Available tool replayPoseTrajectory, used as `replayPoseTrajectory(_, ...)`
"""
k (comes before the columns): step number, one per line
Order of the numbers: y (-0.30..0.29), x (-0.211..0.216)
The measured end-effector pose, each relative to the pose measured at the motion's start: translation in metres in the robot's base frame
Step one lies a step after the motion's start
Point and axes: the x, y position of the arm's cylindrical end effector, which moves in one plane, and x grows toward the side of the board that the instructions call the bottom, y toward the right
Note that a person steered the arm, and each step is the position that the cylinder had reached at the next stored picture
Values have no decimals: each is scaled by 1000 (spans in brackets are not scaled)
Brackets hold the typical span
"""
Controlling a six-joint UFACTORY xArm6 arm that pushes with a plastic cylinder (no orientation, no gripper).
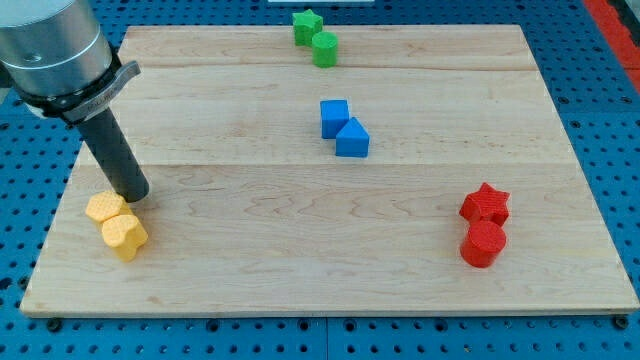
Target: Point your arm closer to the blue triangle
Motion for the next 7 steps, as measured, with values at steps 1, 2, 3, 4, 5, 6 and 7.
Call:
replayPoseTrajectory(1, 0, 2)
replayPoseTrajectory(2, 0, 2)
replayPoseTrajectory(3, 0, 2)
replayPoseTrajectory(4, 7, 2)
replayPoseTrajectory(5, 17, 2)
replayPoseTrajectory(6, 28, 2)
replayPoseTrajectory(7, 30, 2)
